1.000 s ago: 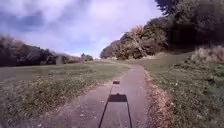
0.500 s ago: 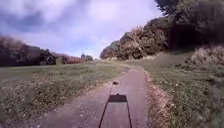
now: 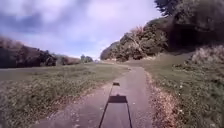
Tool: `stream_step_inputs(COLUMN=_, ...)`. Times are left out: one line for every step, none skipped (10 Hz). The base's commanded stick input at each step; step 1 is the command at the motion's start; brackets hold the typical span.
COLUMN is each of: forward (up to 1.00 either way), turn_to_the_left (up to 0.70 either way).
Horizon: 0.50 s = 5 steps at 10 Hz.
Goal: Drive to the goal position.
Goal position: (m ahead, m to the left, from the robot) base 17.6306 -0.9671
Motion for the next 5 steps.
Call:
stream_step_inputs(forward=0.7, turn_to_the_left=0.0)
stream_step_inputs(forward=0.7, turn_to_the_left=0.0)
stream_step_inputs(forward=0.7, turn_to_the_left=0.0)
stream_step_inputs(forward=0.7, turn_to_the_left=-0.06)
stream_step_inputs(forward=0.7, turn_to_the_left=-0.12)
